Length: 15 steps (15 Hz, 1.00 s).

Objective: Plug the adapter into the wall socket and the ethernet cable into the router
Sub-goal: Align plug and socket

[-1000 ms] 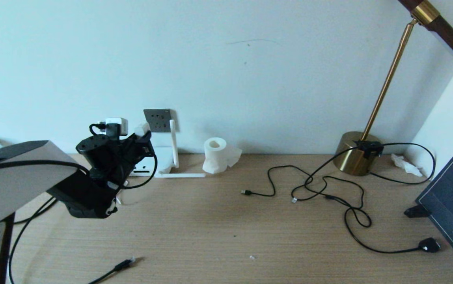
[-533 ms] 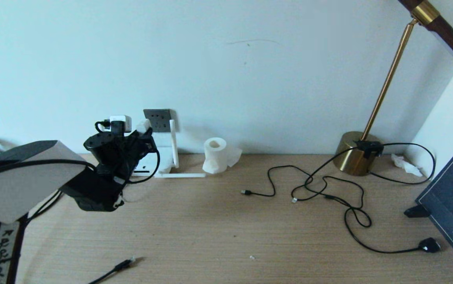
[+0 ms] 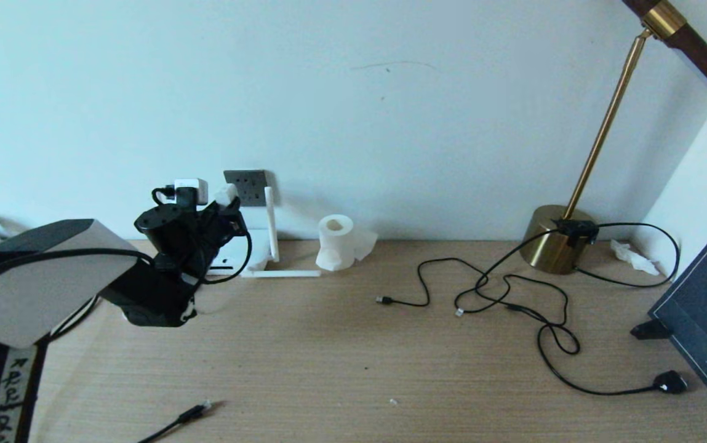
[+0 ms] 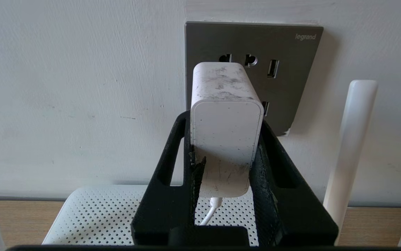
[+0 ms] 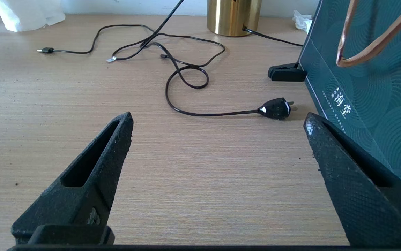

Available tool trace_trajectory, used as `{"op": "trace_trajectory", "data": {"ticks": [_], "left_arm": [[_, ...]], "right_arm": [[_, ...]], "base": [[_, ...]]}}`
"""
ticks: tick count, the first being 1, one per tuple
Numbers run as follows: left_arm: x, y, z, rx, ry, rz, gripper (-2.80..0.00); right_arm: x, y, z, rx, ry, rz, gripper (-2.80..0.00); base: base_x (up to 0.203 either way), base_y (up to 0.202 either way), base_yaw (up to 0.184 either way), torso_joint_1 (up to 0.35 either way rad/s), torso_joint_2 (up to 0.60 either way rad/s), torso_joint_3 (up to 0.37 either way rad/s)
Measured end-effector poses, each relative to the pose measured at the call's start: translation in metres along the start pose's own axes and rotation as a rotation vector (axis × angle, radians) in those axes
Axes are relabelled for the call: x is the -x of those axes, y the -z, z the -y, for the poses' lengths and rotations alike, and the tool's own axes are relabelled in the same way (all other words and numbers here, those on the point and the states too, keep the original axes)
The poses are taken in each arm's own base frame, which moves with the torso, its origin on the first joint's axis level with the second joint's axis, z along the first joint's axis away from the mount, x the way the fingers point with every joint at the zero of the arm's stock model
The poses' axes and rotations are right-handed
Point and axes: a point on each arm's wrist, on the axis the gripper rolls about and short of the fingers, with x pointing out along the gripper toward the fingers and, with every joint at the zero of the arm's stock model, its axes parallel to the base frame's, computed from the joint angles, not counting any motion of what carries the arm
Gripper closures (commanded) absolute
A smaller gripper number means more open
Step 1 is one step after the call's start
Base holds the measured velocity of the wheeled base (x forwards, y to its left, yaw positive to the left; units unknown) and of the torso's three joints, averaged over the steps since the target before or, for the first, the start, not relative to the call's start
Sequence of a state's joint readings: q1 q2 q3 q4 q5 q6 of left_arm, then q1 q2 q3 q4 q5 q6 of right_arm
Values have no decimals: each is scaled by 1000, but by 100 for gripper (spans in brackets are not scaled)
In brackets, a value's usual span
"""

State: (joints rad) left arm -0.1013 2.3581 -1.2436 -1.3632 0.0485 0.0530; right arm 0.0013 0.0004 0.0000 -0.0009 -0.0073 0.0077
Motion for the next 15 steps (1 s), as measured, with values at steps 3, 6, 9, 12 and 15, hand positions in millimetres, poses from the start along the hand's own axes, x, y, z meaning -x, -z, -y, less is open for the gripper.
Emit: {"op": "trace_trajectory", "data": {"ticks": [3,6,9,12,15], "left_arm": [[-2,-2,0,0,0,5,0],[-3,-2,1,0,4,2,0],[-4,-3,2,1,5,2,0],[-5,-2,4,2,9,0,0],[-6,0,7,3,16,-2,0]], "right_arm": [[0,0,0,0,0,0,-280],[0,0,0,0,0,0,-280],[0,0,0,0,0,0,-280],[0,0,0,0,1,0,-280],[0,0,0,0,0,0,-280]], "base": [[0,0,0,0,0,0],[0,0,0,0,0,0],[0,0,0,0,0,0],[0,0,0,0,0,0],[0,0,0,0,0,0]]}}
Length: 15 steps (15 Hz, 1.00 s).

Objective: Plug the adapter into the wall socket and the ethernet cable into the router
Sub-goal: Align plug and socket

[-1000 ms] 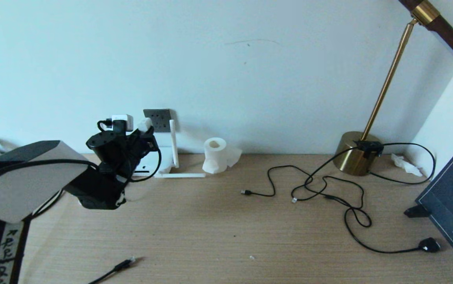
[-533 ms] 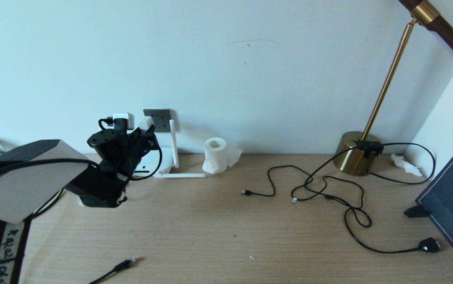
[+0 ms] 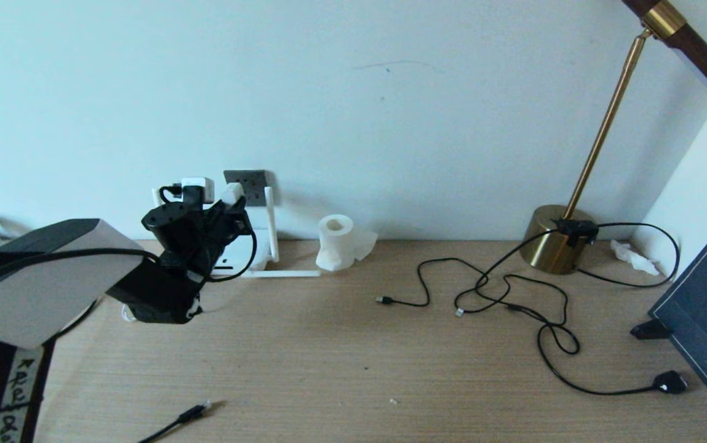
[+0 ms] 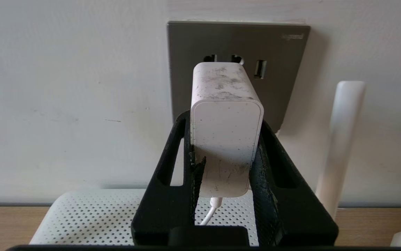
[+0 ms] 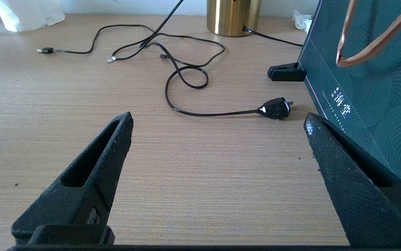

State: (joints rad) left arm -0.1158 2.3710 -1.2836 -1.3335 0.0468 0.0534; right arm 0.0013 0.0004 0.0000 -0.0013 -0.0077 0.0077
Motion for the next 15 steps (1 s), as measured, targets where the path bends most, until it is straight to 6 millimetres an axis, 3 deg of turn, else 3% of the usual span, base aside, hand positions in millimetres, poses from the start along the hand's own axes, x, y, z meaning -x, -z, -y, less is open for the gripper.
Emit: {"op": "trace_trajectory", "data": {"ticks": [15], "left_arm": [[-9,2,1,-3,-1,5,0]], "right_arm": [[0,0,0,0,0,0,-280]], "base": [[0,0,0,0,0,0]]}}
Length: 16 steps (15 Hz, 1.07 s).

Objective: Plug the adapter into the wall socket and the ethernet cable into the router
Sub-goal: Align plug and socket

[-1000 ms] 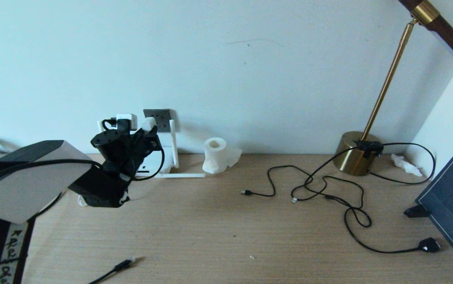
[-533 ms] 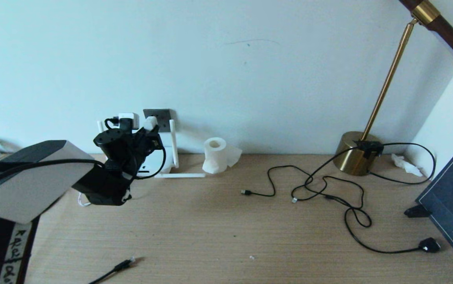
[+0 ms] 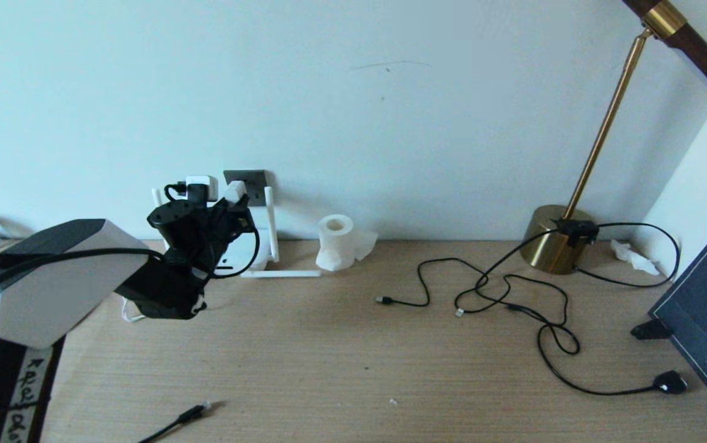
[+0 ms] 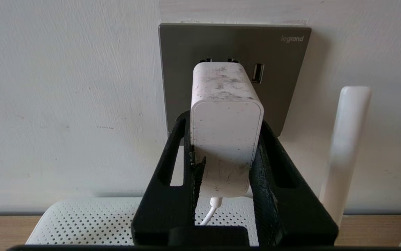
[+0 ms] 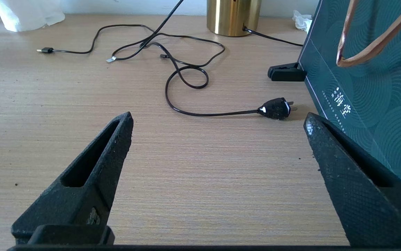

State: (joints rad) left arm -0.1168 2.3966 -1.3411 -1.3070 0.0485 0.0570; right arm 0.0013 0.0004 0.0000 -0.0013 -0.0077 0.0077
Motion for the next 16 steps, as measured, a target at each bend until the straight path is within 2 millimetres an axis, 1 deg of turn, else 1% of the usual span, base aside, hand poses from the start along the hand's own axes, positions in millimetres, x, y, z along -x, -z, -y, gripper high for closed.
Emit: {"op": "trace_trajectory", "data": {"ticks": [16], "left_arm": [[-4,5,0,0,-3,3,0]], "right_arm": [[0,0,0,0,0,0,-280]], "base": [[0,0,0,0,0,0]]}}
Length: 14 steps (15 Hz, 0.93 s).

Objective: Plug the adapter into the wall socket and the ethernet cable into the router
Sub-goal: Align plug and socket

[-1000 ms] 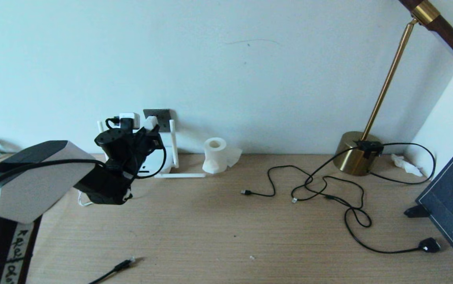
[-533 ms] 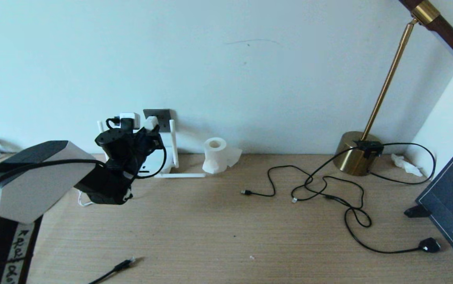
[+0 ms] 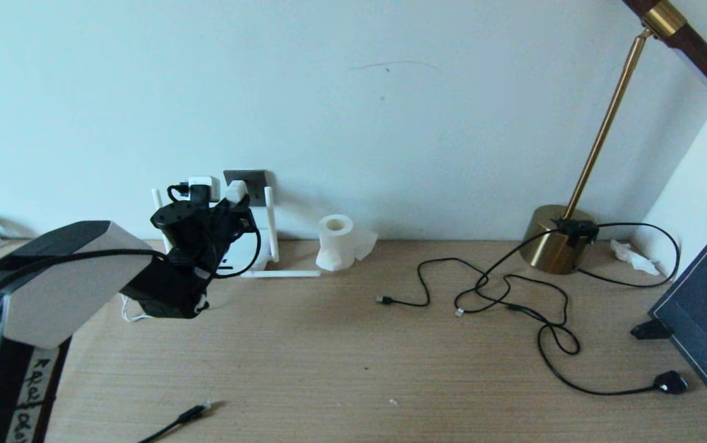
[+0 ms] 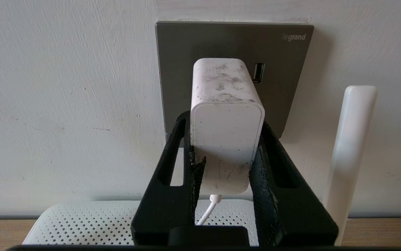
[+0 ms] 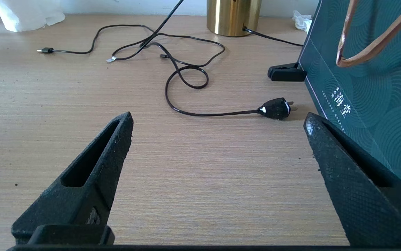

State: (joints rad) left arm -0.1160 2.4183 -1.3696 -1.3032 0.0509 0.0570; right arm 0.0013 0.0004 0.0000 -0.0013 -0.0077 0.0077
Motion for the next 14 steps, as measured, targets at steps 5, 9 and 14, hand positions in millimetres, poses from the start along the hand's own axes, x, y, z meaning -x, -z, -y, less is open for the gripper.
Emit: {"op": "trace_trajectory", "data": {"ticks": [5,9,14], "left_arm": [[0,0,-2,-2,-4,-2,0],[0,-1,-3,-13,-5,0,0],[0,-1,-3,-18,-6,0,0]], "right_arm": [[0,0,0,0,0,0,-280],[0,0,0,0,0,0,-280],[0,0,0,0,1,0,-280]], "base": [[0,0,0,0,0,0],[0,0,0,0,0,0],[0,0,0,0,0,0]]}}
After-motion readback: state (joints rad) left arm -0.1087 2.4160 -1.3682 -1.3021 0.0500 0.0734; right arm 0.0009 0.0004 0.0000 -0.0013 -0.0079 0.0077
